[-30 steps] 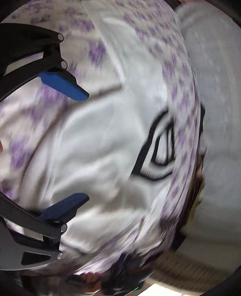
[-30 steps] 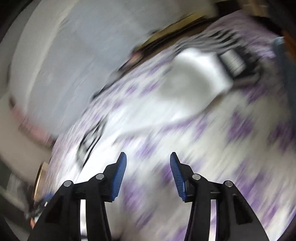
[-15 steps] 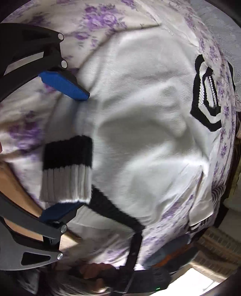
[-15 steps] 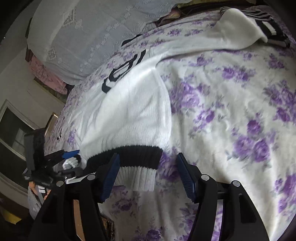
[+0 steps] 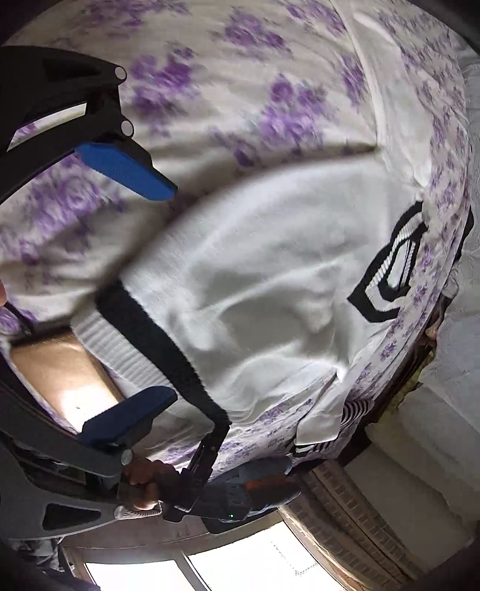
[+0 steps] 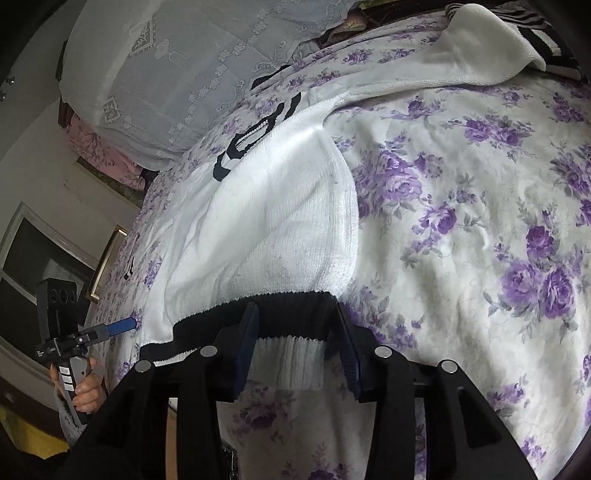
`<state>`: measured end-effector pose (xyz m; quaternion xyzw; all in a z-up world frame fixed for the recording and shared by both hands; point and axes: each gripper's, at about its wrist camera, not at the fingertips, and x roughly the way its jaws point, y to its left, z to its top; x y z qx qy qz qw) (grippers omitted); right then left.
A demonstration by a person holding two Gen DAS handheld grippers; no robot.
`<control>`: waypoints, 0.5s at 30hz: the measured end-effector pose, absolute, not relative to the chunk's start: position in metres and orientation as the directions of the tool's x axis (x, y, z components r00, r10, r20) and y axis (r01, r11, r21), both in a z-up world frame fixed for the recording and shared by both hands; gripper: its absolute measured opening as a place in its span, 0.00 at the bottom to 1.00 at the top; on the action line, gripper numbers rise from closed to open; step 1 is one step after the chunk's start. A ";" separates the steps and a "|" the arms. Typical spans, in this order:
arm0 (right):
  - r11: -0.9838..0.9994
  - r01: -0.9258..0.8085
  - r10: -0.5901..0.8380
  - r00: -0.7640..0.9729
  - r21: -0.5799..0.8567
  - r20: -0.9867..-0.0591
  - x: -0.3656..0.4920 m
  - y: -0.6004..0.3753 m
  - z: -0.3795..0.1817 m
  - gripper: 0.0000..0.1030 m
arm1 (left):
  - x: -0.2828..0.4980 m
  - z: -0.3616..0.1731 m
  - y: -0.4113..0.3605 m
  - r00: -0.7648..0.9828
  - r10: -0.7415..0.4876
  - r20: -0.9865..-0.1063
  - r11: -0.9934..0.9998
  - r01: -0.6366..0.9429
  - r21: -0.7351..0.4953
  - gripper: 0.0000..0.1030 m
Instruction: Fold small clothes
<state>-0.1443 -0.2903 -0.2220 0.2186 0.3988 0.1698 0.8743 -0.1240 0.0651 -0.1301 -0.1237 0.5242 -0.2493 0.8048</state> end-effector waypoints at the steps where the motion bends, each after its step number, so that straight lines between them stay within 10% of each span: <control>1: 0.850 -0.126 0.468 0.626 0.511 -0.624 -0.142 -0.288 -0.221 0.37 | -0.117 -0.138 0.058 0.301 -0.521 -0.799 0.851 0.257 -0.458 0.95; 5: 0.859 -0.142 0.457 0.644 0.492 -0.613 -0.145 -0.289 -0.216 0.11 | -0.112 -0.166 0.036 0.230 -0.519 -0.823 0.848 0.255 -0.464 0.94; 6: 0.852 -0.146 0.465 0.651 0.502 -0.600 -0.150 -0.291 -0.212 0.11 | -0.116 -0.163 0.035 0.243 -0.512 -0.824 0.851 0.275 -0.447 0.81; 7: 0.851 -0.150 0.468 0.653 0.503 -0.596 -0.154 -0.292 -0.208 0.11 | -0.120 -0.159 0.035 0.255 -0.507 -0.823 0.852 0.291 -0.435 0.47; 9: 0.845 -0.171 0.484 0.646 0.506 -0.590 -0.165 -0.293 -0.196 0.11 | -0.121 -0.155 0.044 0.230 -0.552 -0.802 0.827 0.272 -0.491 0.23; 15: 0.888 -0.186 0.446 0.575 0.421 -0.686 -0.184 -0.284 -0.199 0.11 | -0.136 -0.158 0.067 0.189 -0.583 -0.791 0.809 0.232 -0.541 0.17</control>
